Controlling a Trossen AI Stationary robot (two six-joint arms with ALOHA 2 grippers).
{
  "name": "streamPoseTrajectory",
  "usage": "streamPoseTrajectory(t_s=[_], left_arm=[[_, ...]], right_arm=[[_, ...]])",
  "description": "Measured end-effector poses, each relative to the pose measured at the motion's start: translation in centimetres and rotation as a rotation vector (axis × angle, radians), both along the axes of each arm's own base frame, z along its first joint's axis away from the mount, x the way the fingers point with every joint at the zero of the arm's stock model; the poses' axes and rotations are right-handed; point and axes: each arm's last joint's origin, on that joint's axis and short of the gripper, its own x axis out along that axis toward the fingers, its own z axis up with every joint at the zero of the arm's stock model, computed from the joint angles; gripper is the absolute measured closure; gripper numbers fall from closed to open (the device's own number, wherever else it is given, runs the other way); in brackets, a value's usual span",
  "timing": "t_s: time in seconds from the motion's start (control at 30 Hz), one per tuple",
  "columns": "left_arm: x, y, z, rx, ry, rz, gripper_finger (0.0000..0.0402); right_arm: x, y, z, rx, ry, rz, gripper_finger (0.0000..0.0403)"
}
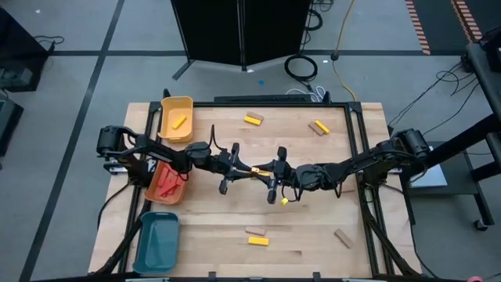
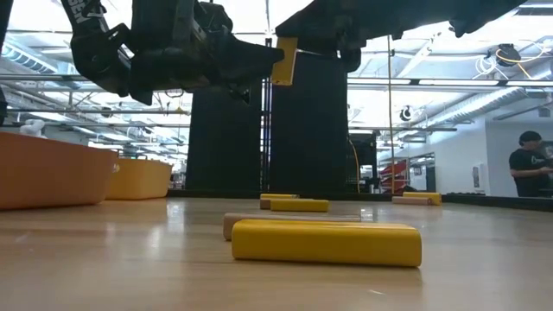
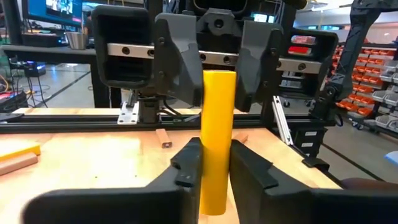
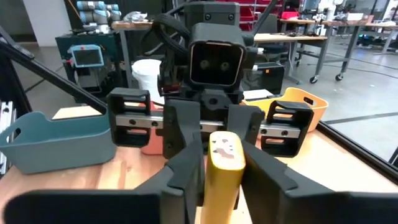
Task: Sort blocks
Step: Put the bottom right yellow block in the yellow bin
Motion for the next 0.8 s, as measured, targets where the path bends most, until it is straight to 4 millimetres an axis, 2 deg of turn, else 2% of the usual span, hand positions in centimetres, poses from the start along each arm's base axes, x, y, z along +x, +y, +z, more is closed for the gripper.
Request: streamPoseTrajectory(t_s=[0.13, 0.3, 0.53, 0.63, 0.8], left_arm=[[0.0, 0.0, 0.0, 0.0, 0.0, 0.001, 0.0379], [0.0, 0.1, 0.0, -0.001, 0.0, 0.013, 0.0375], [-0.6, 0.8, 0.7, -0.057, 0.075, 0.043, 0.0371], [-1.4, 1.4, 1.4, -0.034, 0.167, 0.143, 0.0371], [-4.1, 2.6, 3.4, 0.029, 0.285, 0.462, 0.037]], right_arm=[[0.0, 0.0, 0.0, -0.011, 0.006, 0.005, 0.0269], [0.0, 0.1, -0.1, -0.061, 0.025, 0.011, 0.0228], [-0.1, 0.0, -0.4, -0.072, 0.063, 0.001, 0.0212], [-0.6, -0.2, -0.2, -0.07, 0.101, -0.017, 0.0212], [-2.1, -0.3, 1.1, -0.028, 0.153, -0.009, 0.0217]])
